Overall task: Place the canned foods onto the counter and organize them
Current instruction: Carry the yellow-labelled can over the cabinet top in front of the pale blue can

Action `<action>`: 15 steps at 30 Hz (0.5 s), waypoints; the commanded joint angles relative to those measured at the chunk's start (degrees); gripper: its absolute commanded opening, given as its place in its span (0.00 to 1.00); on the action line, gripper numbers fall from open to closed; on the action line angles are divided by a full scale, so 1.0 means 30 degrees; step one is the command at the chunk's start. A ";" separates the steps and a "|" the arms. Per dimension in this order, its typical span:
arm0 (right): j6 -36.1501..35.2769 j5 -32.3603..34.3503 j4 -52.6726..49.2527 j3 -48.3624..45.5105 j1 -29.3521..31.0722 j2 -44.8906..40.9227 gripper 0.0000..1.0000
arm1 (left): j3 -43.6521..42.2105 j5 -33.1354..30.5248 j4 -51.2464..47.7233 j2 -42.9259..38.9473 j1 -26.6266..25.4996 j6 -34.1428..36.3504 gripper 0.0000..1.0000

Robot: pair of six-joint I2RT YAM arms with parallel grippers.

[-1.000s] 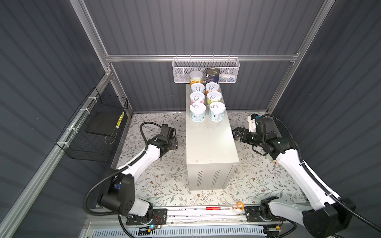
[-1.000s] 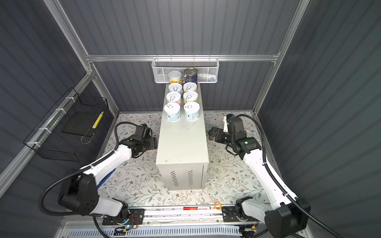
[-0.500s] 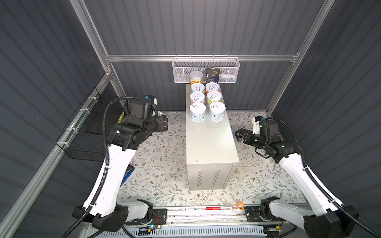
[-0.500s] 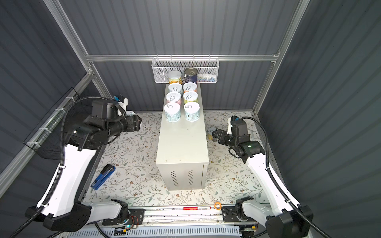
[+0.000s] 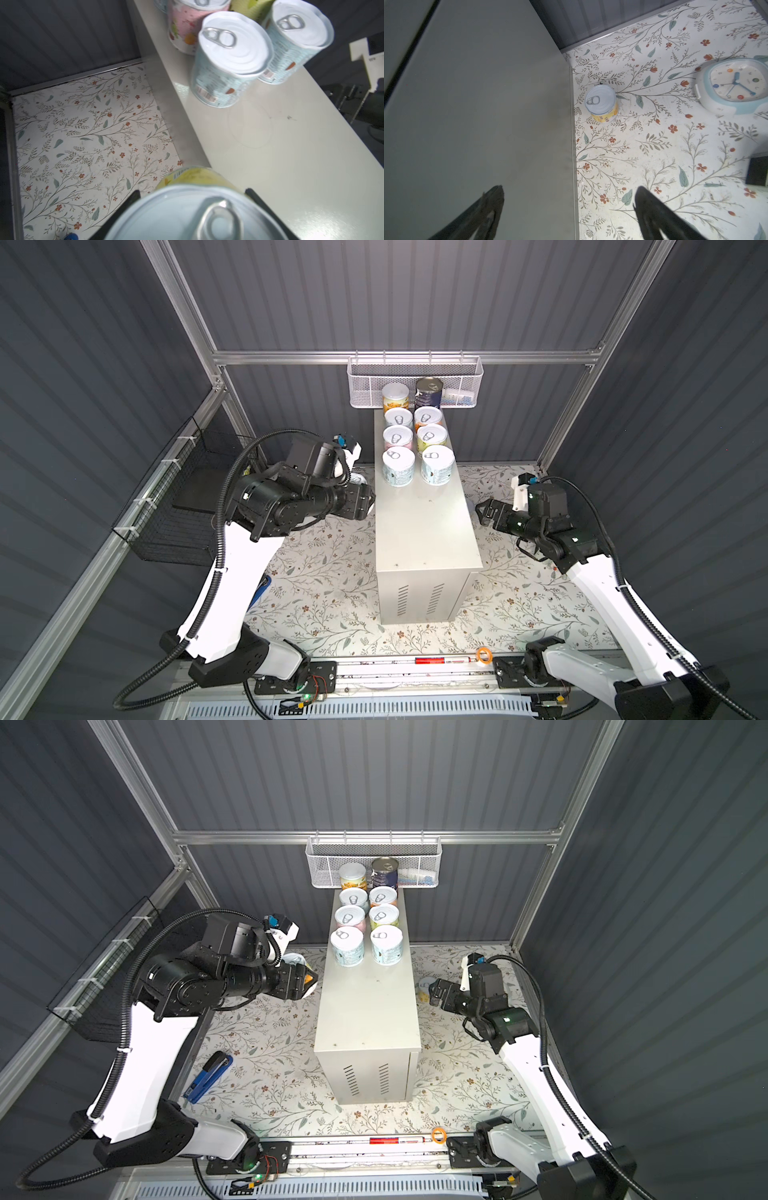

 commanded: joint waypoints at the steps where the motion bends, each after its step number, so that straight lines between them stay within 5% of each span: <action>1: 0.0031 -0.0035 0.0112 -0.0070 -0.0094 -0.0319 0.99 | 0.0269 -0.0810 0.0629 -0.0628 -0.0310 -0.0574 0.00; 15: 0.0108 0.0082 0.0035 -0.0390 -0.0104 -0.1054 0.99 | 0.0656 -0.3748 0.1466 0.0744 -0.4129 -0.0770 0.00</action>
